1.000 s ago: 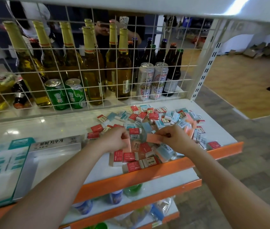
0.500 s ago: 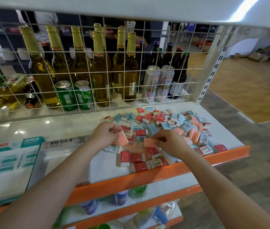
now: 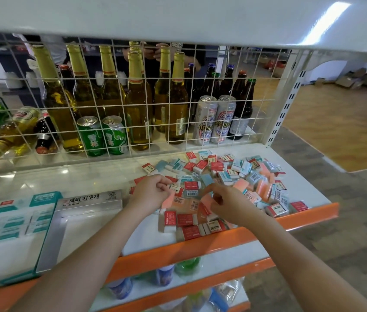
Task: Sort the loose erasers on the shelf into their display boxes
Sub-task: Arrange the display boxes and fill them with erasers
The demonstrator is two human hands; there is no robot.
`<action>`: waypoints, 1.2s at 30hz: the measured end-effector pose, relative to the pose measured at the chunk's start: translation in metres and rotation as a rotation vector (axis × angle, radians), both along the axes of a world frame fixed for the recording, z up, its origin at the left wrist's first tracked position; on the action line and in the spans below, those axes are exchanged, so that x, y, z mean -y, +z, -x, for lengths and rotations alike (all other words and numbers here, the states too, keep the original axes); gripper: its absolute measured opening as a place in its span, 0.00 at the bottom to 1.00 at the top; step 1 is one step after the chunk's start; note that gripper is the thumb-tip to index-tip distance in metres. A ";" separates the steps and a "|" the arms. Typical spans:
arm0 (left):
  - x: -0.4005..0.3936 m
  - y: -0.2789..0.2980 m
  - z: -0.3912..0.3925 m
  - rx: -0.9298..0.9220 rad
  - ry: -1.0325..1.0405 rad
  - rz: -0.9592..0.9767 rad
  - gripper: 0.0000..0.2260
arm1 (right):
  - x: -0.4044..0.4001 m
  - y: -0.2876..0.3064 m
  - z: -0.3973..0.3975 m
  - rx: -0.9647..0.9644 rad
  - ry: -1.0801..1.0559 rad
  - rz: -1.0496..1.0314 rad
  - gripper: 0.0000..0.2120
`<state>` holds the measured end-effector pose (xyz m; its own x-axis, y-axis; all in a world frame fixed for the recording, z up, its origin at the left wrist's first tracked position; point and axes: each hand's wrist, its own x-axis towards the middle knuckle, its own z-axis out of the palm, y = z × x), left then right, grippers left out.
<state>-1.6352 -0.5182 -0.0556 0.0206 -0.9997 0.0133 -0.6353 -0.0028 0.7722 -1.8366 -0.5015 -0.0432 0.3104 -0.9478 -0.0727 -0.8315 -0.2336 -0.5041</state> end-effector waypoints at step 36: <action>-0.034 0.016 -0.028 -0.315 -0.036 -0.059 0.10 | -0.012 0.015 -0.020 0.656 -0.286 -0.090 0.08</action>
<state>-1.6072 -0.4845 -0.0392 -0.0205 -0.9987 -0.0467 -0.3660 -0.0360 0.9299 -1.8164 -0.4891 -0.0283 0.0575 -0.9976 -0.0378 -0.3731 0.0137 -0.9277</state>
